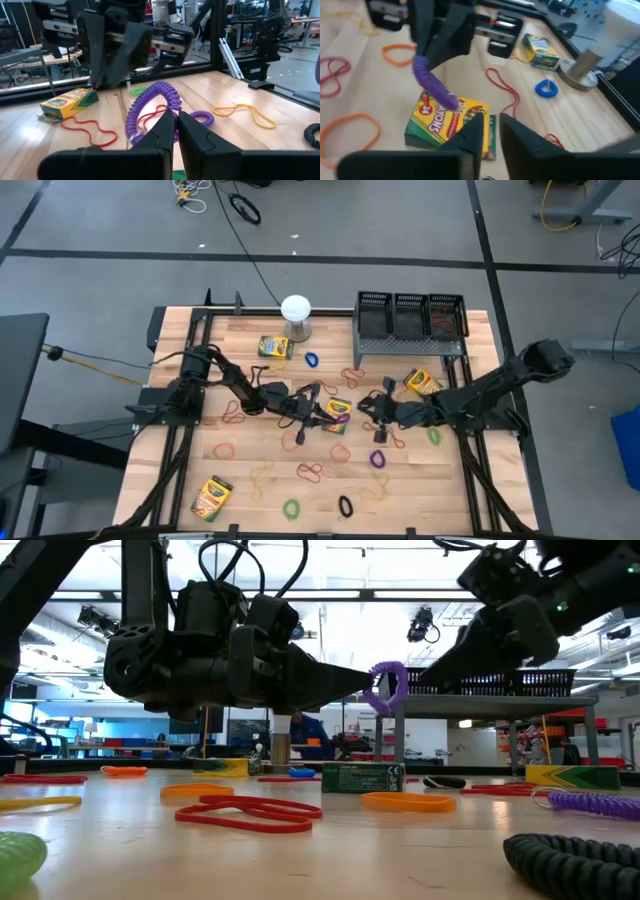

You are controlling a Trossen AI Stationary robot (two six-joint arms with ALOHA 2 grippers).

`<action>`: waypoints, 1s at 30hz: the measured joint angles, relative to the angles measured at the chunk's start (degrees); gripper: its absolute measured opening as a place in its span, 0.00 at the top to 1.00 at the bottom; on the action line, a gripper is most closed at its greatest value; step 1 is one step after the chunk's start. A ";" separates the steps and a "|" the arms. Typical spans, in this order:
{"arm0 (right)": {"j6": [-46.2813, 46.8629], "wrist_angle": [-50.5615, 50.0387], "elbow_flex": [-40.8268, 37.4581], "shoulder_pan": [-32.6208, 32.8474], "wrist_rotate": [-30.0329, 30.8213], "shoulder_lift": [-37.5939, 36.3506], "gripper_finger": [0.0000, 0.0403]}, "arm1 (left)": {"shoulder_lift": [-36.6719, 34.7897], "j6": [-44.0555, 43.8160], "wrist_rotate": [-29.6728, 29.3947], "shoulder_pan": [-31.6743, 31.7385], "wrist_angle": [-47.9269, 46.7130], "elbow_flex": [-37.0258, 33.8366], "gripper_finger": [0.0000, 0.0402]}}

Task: Pick & Place Office Desk Supplies
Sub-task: Put the violet spring keychain into the left black basket on the shelf

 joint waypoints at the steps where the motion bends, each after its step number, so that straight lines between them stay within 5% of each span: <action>1: -1.05 -0.67 0.94 0.00 -0.25 1.24 0.78 | 0.00 0.01 -0.03 0.00 -0.09 -0.02 0.95; 12: -4.04 -3.51 6.94 0.37 -5.49 5.38 0.51 | 0.00 -0.02 -0.16 0.00 -0.69 -0.02 0.95; 17: -4.88 -3.04 6.94 0.15 -11.47 6.03 0.53 | 0.00 0.01 -0.55 0.00 -0.81 -0.02 0.95; 30: -4.98 -1.83 6.96 -0.53 -7.77 7.39 0.57 | 0.00 0.01 -1.79 0.36 -0.87 -0.02 0.95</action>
